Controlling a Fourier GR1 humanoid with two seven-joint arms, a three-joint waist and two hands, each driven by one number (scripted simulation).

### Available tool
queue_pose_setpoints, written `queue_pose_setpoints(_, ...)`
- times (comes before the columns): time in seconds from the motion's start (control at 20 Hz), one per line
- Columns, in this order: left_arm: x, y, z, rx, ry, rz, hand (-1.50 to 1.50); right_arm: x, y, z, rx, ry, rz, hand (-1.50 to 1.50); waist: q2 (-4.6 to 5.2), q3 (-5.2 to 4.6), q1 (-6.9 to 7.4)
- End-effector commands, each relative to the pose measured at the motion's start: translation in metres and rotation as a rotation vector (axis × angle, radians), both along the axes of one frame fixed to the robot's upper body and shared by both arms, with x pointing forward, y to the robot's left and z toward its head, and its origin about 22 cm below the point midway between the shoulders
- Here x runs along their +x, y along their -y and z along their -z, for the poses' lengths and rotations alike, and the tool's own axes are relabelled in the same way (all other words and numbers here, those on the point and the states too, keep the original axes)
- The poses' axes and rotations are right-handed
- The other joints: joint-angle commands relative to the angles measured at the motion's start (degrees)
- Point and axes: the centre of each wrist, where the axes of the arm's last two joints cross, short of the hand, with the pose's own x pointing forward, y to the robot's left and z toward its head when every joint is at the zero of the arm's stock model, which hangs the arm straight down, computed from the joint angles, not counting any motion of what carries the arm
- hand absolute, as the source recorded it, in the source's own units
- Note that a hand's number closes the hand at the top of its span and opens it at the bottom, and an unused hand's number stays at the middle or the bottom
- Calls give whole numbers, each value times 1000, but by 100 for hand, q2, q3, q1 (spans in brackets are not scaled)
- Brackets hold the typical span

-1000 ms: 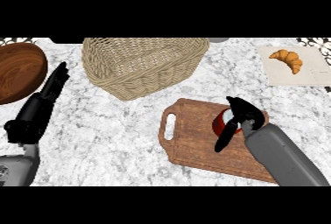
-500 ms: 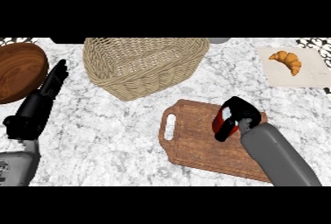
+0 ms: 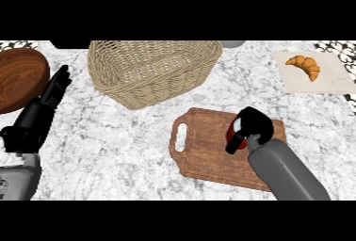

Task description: Pick the can from the cutting board and place it in the basket

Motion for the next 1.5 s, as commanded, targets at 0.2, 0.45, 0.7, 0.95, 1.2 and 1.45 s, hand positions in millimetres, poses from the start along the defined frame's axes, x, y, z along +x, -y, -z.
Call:
queue_pose_setpoints(0.2, -5, -7, 10, -5, -23, -27, 0, -32, -37, 28, -217, 92, 415, 150, 22, 39, -181)
queue_pose_setpoints(0.45, -4, -14, 0, 5, -21, -40, 0, -23, -43, -16, -244, 425, 444, 150, -82, 34, -314)
queue_pose_setpoints(0.7, -5, -8, 13, -4, -39, -44, 0, -23, -72, -103, -114, 865, 435, 150, -75, 48, -309)
queue_pose_setpoints(0.95, -3, -13, 5, 0, -13, -10, 0, -46, -98, -157, -110, 1092, 407, 150, -6, 57, -48)
queue_pose_setpoints(1.2, 3, 8, 1, 9, -2, 39, 0, -38, -120, -221, -124, 1150, 360, 150, 86, 65, 217)
queue_pose_setpoints(1.45, 13, 11, -5, -5, 26, 66, 0, -9, -134, -257, -70, 1126, 362, 150, 165, 59, 404)
